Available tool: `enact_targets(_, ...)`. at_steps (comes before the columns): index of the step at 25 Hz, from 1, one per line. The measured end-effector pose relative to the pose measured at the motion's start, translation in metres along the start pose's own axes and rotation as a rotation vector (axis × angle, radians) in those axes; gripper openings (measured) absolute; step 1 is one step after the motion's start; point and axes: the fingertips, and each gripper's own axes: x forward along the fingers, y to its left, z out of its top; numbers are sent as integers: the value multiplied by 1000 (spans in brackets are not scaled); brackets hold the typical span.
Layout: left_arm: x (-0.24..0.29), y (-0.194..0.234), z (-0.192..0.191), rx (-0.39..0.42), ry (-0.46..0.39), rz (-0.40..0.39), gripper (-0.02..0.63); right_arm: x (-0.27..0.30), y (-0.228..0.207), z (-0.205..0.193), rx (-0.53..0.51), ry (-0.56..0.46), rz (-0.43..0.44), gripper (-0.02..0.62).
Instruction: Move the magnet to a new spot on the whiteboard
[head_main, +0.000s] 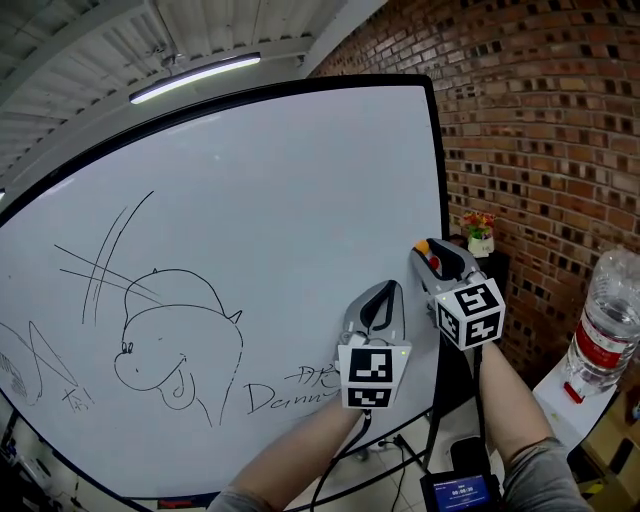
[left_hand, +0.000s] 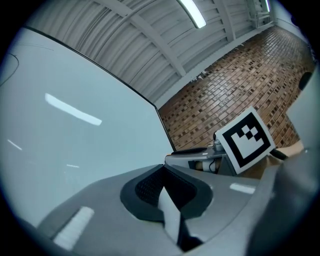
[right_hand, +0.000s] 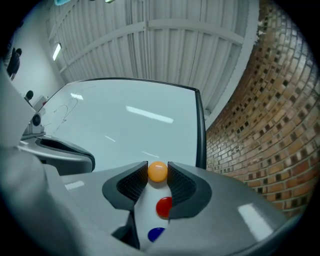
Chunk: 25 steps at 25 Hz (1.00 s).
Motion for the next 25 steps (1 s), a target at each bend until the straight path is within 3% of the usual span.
enact_targets(5, 15, -13, -3, -13, -4, -25, 0, -1, -26, -9, 75, 1, -7, 130)
enact_targets(12, 24, -20, -8, -31, -3, -35, 0, 2, -30, -9, 159, -31, 72, 132)
enact_targets(22, 18, -18, -10, -44, 12, -23, 0, 0, -32, -9, 183, -42, 60, 140)
enact_targets(25, 17, -18, -8, -41, 9, -20, 0, -1, -33, -9, 188, -44, 53, 184)
